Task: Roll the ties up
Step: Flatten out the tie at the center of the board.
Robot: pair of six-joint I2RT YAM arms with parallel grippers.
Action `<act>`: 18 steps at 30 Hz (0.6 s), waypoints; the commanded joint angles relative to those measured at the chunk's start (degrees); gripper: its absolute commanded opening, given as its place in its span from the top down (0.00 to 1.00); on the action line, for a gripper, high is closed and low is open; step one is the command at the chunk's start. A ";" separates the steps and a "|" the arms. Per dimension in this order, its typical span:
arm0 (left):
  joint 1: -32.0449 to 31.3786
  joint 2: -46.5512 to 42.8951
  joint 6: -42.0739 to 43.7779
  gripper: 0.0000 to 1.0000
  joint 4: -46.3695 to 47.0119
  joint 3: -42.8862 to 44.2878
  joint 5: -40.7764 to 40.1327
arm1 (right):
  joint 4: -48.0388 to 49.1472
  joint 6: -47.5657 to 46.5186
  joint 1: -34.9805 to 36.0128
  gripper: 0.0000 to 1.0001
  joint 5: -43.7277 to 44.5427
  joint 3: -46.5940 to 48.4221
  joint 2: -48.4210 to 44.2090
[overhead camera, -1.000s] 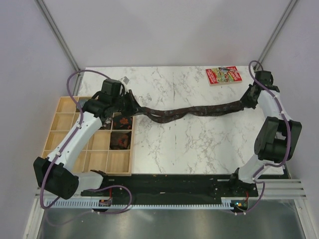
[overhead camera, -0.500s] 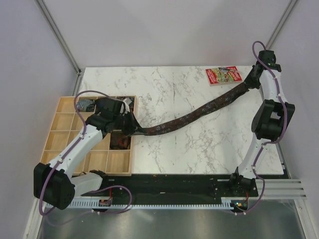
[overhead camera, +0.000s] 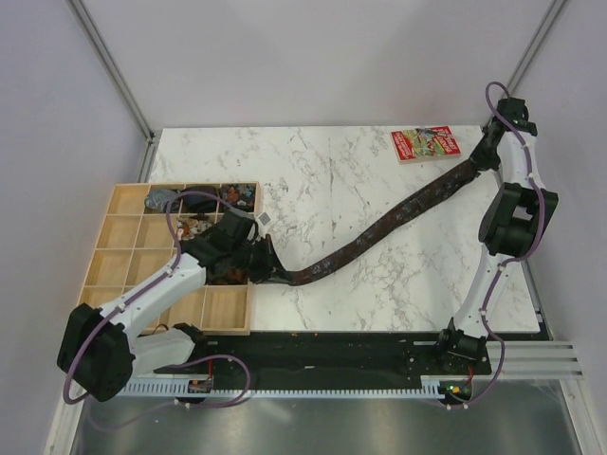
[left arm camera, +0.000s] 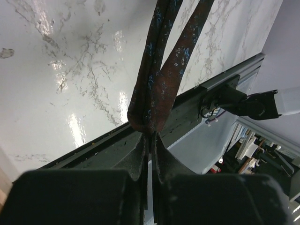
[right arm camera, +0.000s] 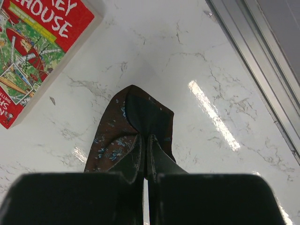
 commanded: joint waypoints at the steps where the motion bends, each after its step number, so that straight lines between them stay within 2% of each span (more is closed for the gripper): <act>1: -2.41 1.03 -4.25 0.98 5.21 -1.41 -1.75 | 1.20 0.47 -0.28 1.00 1.68 4.67 1.17; 4: -4.17 1.65 -4.44 0.98 5.30 -1.68 -3.25 | 1.03 0.21 -0.36 1.00 2.21 5.21 2.04; 5: -4.43 1.74 -4.44 0.98 5.30 -2.11 -3.60 | 1.11 0.12 -0.36 0.97 2.12 5.21 2.31; 6: -4.78 1.91 -4.44 0.98 5.48 -2.29 -3.86 | 1.03 0.21 -0.36 0.79 2.12 5.12 2.49; 8: -5.14 2.09 -4.52 0.98 5.57 -3.25 -4.57 | 1.03 0.30 -0.45 0.60 2.65 4.59 2.58; 9: -5.40 2.35 -4.52 0.98 5.74 -3.52 -4.83 | 1.11 0.56 -0.45 0.44 2.74 4.42 2.49; 12: -5.58 3.14 -4.44 0.97 6.27 -4.84 -5.45 | 1.12 1.18 -0.45 0.25 2.13 4.24 1.87; 16: -5.58 3.94 -4.79 0.97 7.76 -5.98 -6.41 | 1.73 1.97 -0.10 0.19 -1.56 -0.05 -3.20; 18: -5.67 4.64 -4.96 0.97 8.20 -5.98 -6.50 | 3.39 1.88 1.56 0.17 -2.88 -6.18 -6.46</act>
